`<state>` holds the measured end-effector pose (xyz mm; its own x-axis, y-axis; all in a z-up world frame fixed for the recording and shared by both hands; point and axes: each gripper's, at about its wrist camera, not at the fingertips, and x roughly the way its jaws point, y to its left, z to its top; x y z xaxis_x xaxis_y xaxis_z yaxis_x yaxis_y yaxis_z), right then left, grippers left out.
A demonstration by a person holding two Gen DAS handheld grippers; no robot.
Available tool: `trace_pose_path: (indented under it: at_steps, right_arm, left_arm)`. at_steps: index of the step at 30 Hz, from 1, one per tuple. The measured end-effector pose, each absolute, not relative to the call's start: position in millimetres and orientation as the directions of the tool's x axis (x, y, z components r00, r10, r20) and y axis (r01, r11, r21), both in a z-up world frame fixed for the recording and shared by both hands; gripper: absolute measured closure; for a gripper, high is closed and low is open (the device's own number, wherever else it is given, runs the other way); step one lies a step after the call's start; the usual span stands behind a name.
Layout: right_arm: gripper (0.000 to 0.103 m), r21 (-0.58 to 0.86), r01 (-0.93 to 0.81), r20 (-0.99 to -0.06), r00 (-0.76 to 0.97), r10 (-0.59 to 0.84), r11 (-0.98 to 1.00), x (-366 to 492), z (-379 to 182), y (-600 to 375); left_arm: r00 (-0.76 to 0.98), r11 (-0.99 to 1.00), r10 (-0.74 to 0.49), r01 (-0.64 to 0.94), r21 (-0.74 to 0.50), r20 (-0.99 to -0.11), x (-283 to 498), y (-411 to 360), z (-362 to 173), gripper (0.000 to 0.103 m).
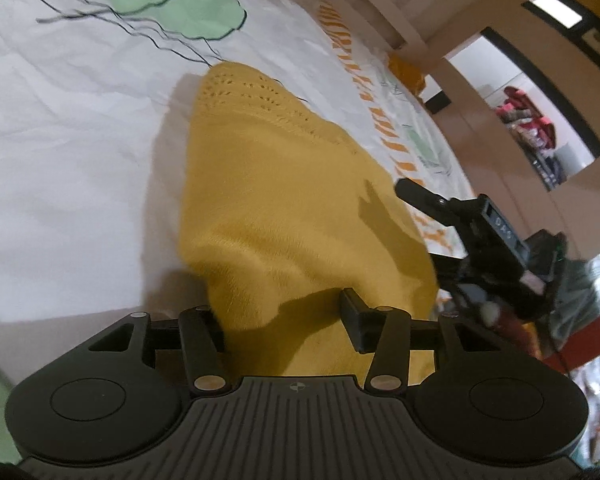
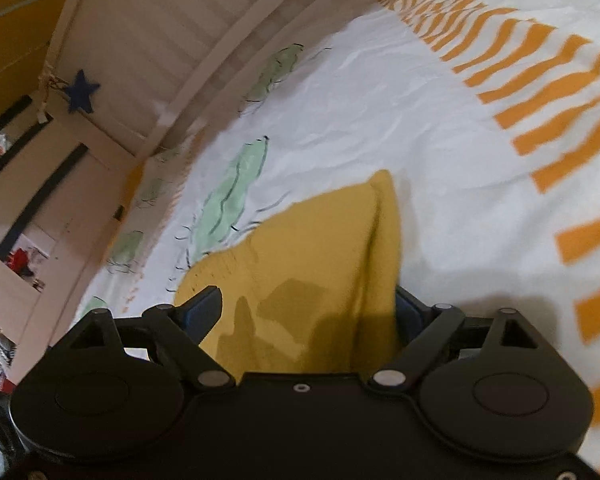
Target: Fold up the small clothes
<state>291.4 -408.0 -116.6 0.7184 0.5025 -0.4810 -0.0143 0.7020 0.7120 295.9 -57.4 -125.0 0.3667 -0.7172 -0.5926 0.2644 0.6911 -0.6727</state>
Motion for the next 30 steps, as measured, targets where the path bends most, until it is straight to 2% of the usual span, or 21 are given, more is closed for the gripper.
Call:
trace_pose_path:
  at_steps: [4,10,12,13,14,20,30]
  right_arm:
    - [0.006,0.697,-0.048,-0.483,0.707,0.517,0.716,303,-116,-400]
    - [0.009,0.687,-0.067,-0.485,0.698,0.526,0.723,298,-115,-399]
    - [0.022,0.678,-0.052,-0.499,0.700,0.511,0.733,297,-115,-399]
    - [0.050,0.658,-0.035,-0.527,0.693,0.492,0.753,297,-114,-397]
    - [0.062,0.649,-0.021,-0.550,0.677,0.488,0.761,297,-114,-395]
    - [0.063,0.688,0.047,-0.559,0.670,0.488,0.724,283,-104,-386]
    - [0.063,0.738,0.095,-0.585,0.584,0.563,0.668,216,-98,-327]
  left_arm:
    - [0.336,0.657,-0.748,0.259,-0.708,-0.572,304,-61,-130,0.056]
    - [0.296,0.623,-0.779,0.269,-0.734,-0.553,295,-51,-131,0.058]
    - [0.285,0.639,-0.768,0.272,-0.720,-0.574,295,-54,-130,0.088]
    - [0.271,0.649,-0.760,0.272,-0.711,-0.591,296,-55,-130,0.091]
    - [0.269,0.652,-0.758,0.270,-0.709,-0.594,295,-56,-128,0.091]
    - [0.270,0.646,-0.763,0.298,-0.703,-0.587,279,-44,-101,0.091]
    - [0.238,0.673,-0.739,0.282,-0.684,-0.630,209,18,-77,0.091]
